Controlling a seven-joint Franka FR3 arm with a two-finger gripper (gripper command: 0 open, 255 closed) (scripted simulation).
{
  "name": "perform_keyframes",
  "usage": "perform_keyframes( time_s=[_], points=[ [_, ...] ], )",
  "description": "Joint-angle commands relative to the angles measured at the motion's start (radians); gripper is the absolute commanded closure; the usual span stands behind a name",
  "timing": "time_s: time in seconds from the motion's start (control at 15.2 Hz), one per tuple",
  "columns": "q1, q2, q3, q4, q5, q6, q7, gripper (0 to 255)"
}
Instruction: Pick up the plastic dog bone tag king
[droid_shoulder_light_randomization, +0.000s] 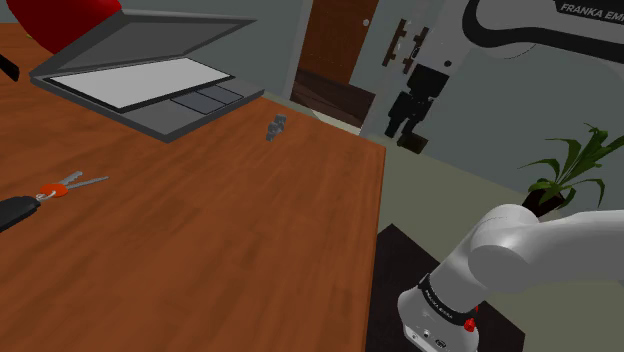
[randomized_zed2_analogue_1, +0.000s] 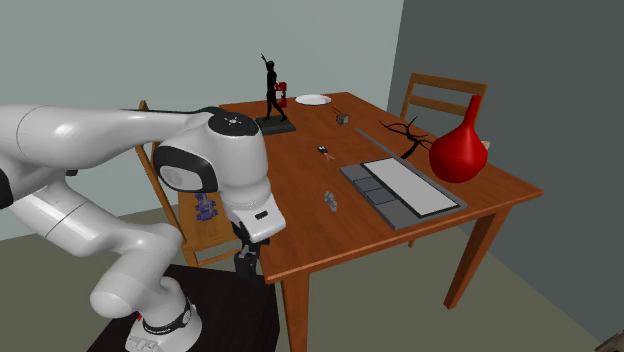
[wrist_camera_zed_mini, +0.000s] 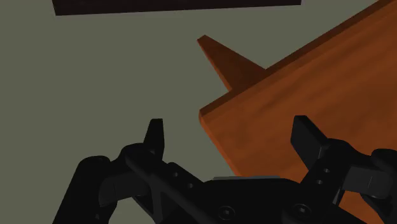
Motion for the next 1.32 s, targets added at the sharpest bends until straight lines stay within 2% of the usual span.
perform_keyframes(
  time_s=[0.0, 0.33, 0.73, 0.99, 1.25],
  points=[
    [0.000, 0.000, 0.000, 0.000, 0.000, 0.000, 0.000, 0],
    [-0.016, -0.003, 0.162, 0.007, 0.094, 0.025, 0.309, 0],
    [-0.052, 0.084, 0.354, 0.095, 0.173, 0.072, 0.679, 0],
    [-0.098, 0.189, 0.480, 0.198, 0.186, 0.102, 0.927, 0],
    [-0.157, 0.328, 0.607, 0.333, 0.153, 0.124, 1.184, 0]
  ],
)
